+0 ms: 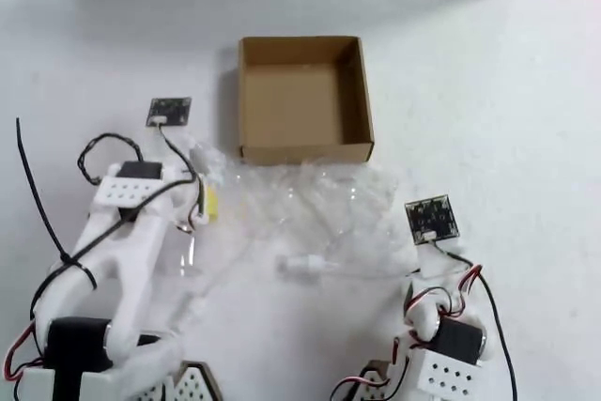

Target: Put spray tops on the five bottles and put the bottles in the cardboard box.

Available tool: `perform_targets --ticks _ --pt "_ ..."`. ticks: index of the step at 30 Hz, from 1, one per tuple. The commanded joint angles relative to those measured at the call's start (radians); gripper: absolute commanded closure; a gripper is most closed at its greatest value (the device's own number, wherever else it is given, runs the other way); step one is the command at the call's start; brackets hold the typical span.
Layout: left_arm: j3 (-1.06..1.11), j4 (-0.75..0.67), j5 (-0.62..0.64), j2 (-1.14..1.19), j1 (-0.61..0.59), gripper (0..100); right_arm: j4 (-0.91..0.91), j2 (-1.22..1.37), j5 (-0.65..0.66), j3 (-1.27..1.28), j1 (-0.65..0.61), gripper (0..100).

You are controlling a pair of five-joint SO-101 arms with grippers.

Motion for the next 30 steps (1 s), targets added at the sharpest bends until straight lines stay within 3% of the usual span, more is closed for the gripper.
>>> perform_targets --ticks 1,5,13,30 --pt "-0.049 -0.025 -0.014 -0.002 0.059 92 -0.012 -0.008 0.011 -0.006 0.008 94.3" --pt "-0.051 -0.025 -0.015 -0.001 0.048 88 -0.012 -0.008 0.011 -0.006 0.01 94.3" --pt "-0.058 0.068 -0.008 -0.008 0.044 61 -0.012 -0.008 0.011 -0.006 0.012 94.3" --pt "-0.055 0.175 -0.012 -0.154 0.045 60 -0.012 -0.008 0.011 -0.006 0.012 94.3"
